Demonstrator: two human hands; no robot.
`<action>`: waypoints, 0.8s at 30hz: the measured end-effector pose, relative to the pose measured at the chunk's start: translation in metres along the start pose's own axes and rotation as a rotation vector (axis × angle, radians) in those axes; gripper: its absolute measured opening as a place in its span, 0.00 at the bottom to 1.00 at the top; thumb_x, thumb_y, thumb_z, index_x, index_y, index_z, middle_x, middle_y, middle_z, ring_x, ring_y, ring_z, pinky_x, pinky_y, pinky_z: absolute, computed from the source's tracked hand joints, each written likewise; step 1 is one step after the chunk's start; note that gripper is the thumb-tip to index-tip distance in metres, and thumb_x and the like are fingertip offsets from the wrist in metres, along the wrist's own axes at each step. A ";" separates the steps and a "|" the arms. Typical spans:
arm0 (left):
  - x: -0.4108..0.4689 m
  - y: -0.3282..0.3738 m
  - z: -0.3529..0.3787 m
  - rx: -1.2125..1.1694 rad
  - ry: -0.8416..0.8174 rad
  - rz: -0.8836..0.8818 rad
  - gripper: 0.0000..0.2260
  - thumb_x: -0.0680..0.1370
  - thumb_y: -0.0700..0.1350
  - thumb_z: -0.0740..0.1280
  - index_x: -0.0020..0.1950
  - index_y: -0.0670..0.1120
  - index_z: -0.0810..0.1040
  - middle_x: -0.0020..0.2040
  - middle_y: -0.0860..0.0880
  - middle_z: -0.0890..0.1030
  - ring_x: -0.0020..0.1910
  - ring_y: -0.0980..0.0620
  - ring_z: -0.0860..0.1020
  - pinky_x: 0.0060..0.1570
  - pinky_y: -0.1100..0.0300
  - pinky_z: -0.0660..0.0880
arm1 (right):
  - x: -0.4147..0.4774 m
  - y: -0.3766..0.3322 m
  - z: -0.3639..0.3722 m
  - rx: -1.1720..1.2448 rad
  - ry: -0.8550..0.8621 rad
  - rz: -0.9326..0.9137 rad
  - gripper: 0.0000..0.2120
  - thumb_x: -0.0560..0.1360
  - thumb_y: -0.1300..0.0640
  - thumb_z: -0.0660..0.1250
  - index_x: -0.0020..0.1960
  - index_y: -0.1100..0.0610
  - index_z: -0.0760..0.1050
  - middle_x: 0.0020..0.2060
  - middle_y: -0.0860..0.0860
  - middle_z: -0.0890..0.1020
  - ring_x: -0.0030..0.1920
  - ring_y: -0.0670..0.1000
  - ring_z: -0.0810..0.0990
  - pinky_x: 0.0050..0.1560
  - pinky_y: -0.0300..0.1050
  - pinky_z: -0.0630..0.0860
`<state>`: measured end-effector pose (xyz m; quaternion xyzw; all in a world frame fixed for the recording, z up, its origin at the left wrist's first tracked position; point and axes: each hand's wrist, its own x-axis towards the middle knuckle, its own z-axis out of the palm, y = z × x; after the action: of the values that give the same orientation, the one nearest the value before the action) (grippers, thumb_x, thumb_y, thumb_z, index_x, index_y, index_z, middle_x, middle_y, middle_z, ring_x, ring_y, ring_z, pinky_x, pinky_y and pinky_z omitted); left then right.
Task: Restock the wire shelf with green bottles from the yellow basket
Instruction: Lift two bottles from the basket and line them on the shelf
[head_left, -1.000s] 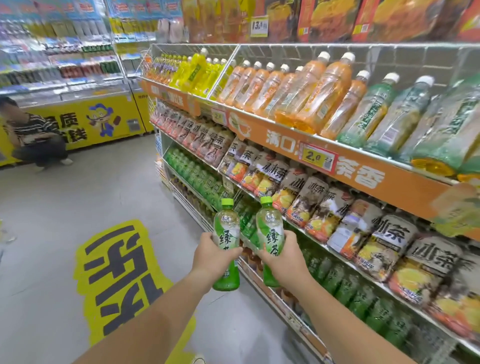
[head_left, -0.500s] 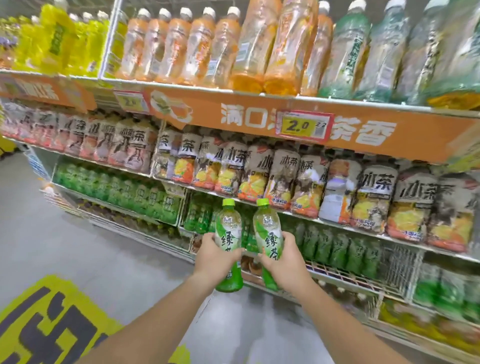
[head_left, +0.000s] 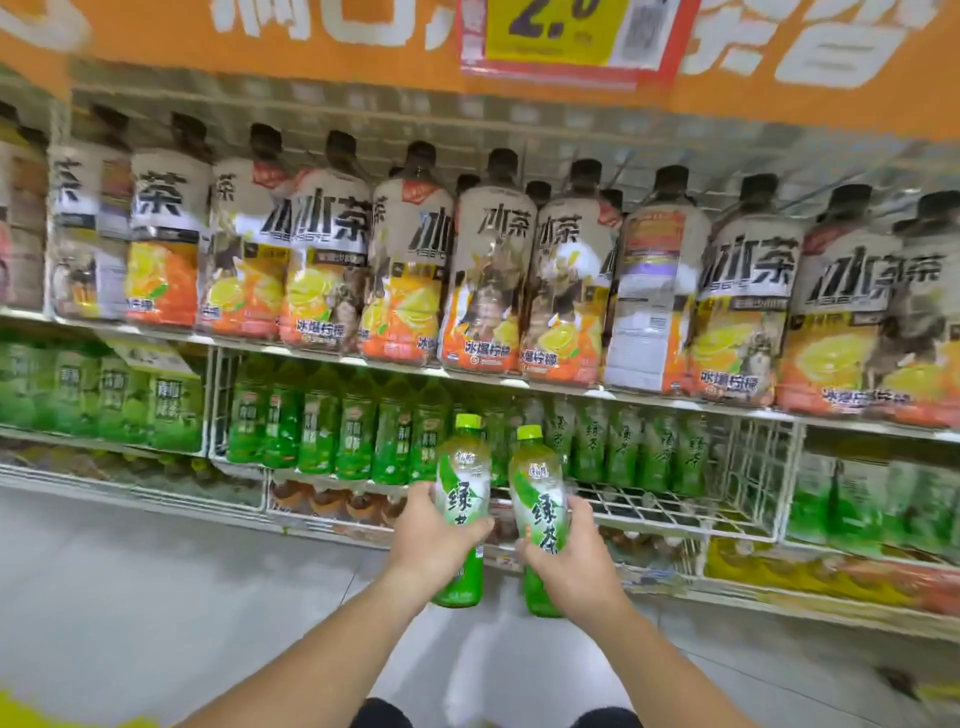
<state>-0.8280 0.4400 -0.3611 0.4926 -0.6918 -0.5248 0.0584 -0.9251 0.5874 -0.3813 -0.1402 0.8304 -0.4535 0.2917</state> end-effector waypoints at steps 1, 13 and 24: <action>0.015 0.001 0.012 0.009 -0.007 0.025 0.23 0.67 0.47 0.81 0.54 0.48 0.72 0.42 0.54 0.82 0.39 0.58 0.79 0.35 0.61 0.72 | 0.014 0.008 -0.002 -0.010 0.024 -0.011 0.25 0.70 0.59 0.76 0.59 0.46 0.65 0.50 0.45 0.80 0.46 0.34 0.78 0.41 0.28 0.71; 0.167 0.007 0.155 0.069 -0.085 0.233 0.17 0.69 0.51 0.80 0.50 0.43 0.82 0.45 0.48 0.86 0.44 0.52 0.85 0.38 0.67 0.72 | 0.187 0.090 -0.037 -0.180 0.273 0.001 0.35 0.72 0.47 0.74 0.71 0.55 0.60 0.53 0.53 0.79 0.50 0.56 0.79 0.46 0.44 0.73; 0.245 -0.020 0.246 0.130 0.047 0.375 0.24 0.72 0.56 0.77 0.61 0.45 0.78 0.55 0.46 0.85 0.55 0.45 0.82 0.42 0.64 0.68 | 0.276 0.160 -0.022 -0.077 0.312 -0.152 0.35 0.73 0.54 0.75 0.72 0.64 0.60 0.66 0.54 0.70 0.69 0.57 0.69 0.65 0.41 0.64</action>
<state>-1.0867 0.4235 -0.5923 0.3700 -0.8023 -0.4473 0.1393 -1.1520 0.5523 -0.6043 -0.1418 0.8693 -0.4584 0.1185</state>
